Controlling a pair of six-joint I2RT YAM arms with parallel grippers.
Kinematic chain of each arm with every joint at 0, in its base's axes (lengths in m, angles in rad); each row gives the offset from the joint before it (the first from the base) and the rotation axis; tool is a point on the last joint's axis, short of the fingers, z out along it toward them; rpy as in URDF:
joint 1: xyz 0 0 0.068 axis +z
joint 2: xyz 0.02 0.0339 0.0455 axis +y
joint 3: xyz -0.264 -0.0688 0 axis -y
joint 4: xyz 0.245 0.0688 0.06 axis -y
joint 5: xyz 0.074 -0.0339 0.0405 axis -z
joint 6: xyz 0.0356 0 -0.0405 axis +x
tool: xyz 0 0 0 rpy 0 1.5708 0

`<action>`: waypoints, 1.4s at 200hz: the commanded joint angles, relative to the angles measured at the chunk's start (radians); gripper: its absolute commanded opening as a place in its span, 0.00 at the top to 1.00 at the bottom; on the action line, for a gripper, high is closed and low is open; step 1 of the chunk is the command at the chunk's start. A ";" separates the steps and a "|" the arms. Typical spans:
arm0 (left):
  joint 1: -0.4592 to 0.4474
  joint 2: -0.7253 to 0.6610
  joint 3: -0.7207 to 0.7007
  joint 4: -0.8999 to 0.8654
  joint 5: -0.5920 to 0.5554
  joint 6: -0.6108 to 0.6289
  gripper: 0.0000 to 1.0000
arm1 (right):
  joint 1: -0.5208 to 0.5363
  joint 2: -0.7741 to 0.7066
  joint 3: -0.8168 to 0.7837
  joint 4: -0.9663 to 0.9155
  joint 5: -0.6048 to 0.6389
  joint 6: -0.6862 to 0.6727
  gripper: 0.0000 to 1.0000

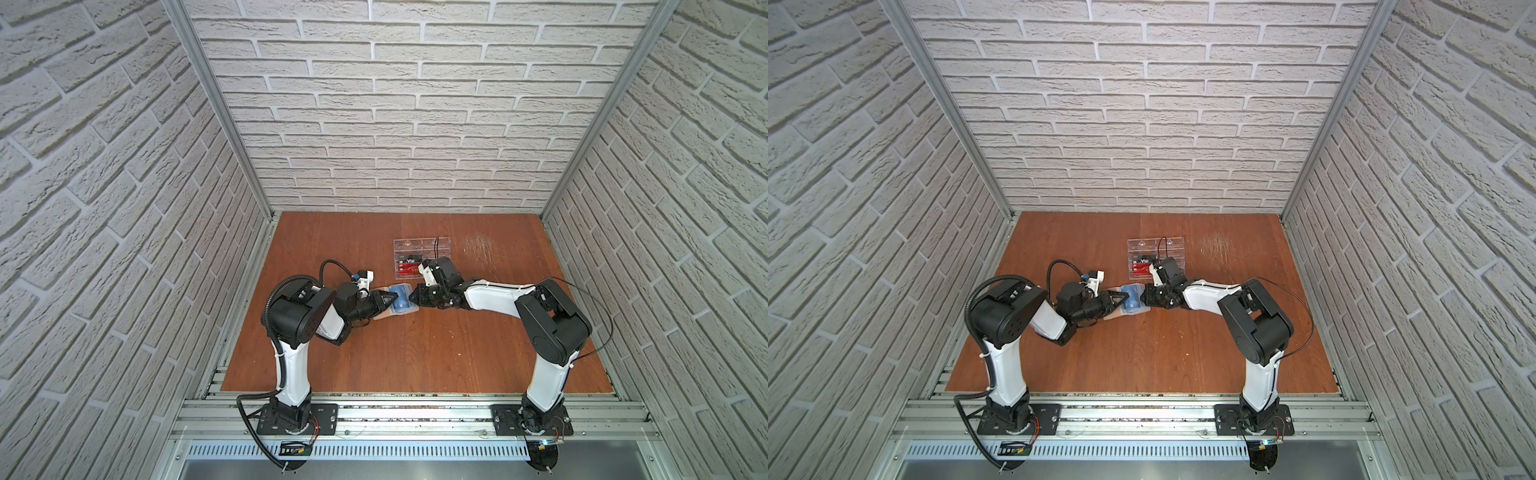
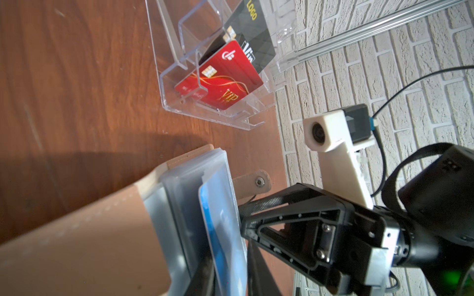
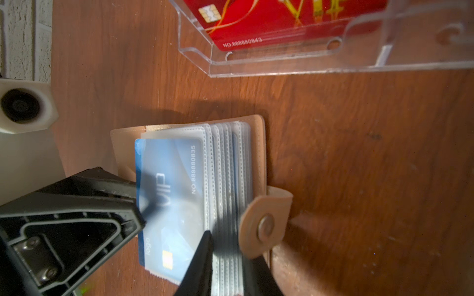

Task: Take the credit cards out of the card holder
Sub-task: Take out the credit card from the card slot.

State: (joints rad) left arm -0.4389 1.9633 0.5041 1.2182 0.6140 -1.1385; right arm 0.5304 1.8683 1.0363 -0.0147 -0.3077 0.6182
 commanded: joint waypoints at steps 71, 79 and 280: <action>-0.026 0.030 0.049 0.067 -0.002 -0.011 0.75 | 0.039 0.056 0.001 -0.031 0.009 0.010 0.79; -0.017 0.032 0.042 0.080 -0.002 -0.019 0.75 | 0.039 0.054 -0.001 -0.030 0.010 0.010 0.79; 0.054 -0.009 -0.003 0.182 0.049 -0.086 0.78 | 0.035 0.098 0.025 -0.052 0.020 0.012 0.80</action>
State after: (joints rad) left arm -0.3969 1.9812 0.5140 1.3098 0.6388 -1.2297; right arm 0.5457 1.9060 1.0710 0.0113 -0.3145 0.6250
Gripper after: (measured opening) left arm 0.219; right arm 0.201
